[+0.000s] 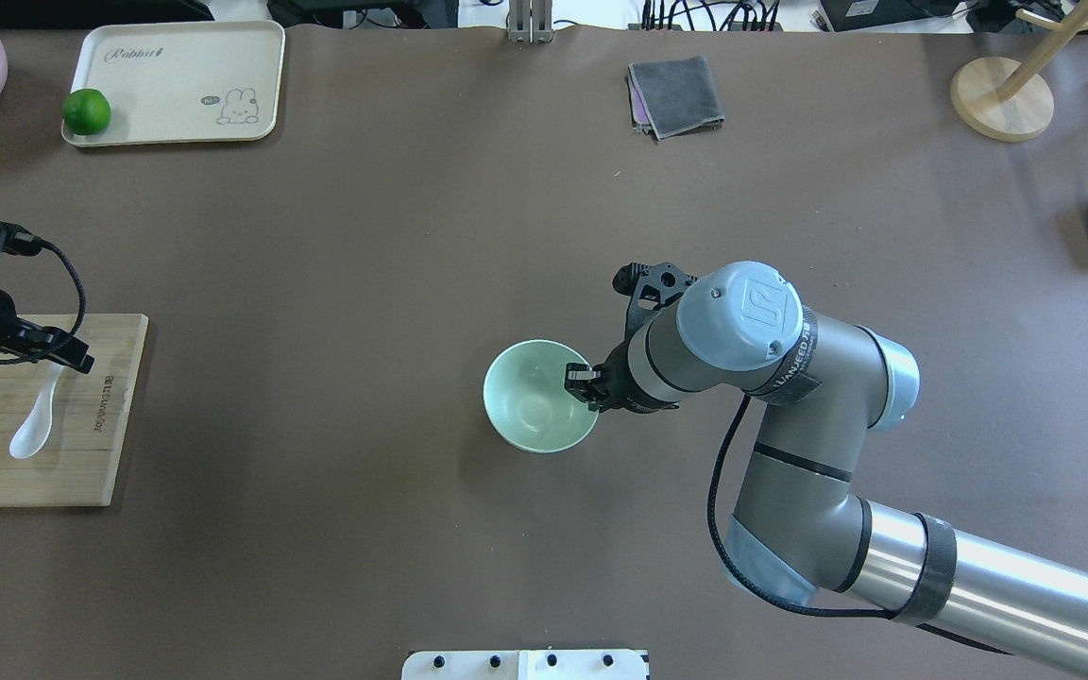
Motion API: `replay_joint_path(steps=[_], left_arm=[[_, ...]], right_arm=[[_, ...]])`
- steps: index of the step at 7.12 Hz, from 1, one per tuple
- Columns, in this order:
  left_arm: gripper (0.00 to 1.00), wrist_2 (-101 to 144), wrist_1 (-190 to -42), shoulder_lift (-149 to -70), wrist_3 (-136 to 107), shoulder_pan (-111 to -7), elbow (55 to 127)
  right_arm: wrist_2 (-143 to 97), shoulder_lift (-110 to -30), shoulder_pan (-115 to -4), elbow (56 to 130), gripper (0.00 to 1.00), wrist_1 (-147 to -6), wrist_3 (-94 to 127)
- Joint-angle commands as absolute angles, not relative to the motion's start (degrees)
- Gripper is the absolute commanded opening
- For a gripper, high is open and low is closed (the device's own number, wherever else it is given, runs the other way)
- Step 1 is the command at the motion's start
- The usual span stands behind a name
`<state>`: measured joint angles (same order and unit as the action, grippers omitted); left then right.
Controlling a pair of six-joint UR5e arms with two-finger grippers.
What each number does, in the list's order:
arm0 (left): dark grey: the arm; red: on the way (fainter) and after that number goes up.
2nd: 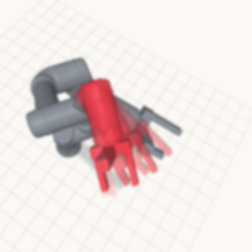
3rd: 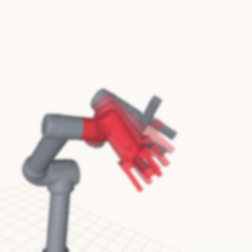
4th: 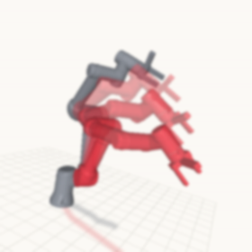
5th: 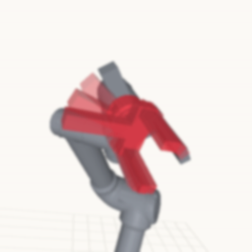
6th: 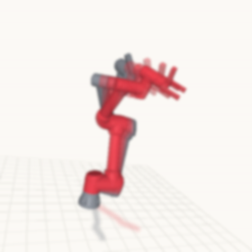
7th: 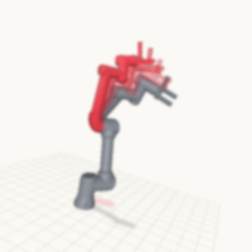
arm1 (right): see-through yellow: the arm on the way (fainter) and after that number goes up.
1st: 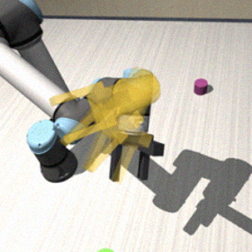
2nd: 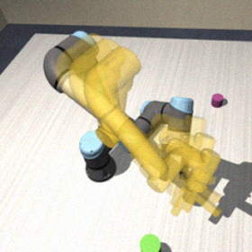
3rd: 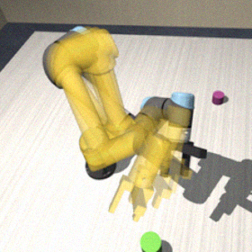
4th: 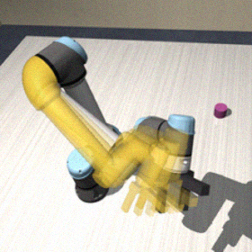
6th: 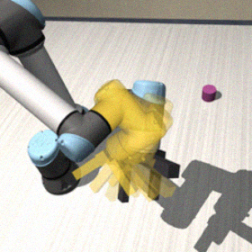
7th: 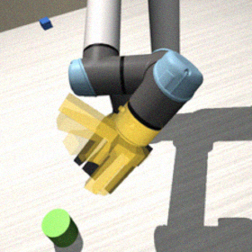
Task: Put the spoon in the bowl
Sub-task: 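Release the bowl with the right gripper while the left gripper grasps the white spoon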
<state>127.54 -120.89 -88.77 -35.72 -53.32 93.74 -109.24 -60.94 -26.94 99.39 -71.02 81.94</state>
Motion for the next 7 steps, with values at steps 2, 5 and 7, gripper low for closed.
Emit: replay_joint_path(steps=[2, 5, 7], left_arm=[[0.04, 127.4, -121.1, -88.3, -35.9, -53.0, 94.0], [0.0, 127.2, -121.0, -87.5, -35.9, -53.3, 97.5], [0.0, 130.3, -119.5, -88.0, -39.0, -53.3, 104.0]], right_arm=[[-108.9, -60.9, -27.2, 100.8, 1.0, -71.1, 82.0], [-109.9, -61.4, -29.3, 103.3, 1.0, -72.4, 81.9], [-112.8, -62.4, -32.1, 106.1, 1.0, -75.6, 81.4]])
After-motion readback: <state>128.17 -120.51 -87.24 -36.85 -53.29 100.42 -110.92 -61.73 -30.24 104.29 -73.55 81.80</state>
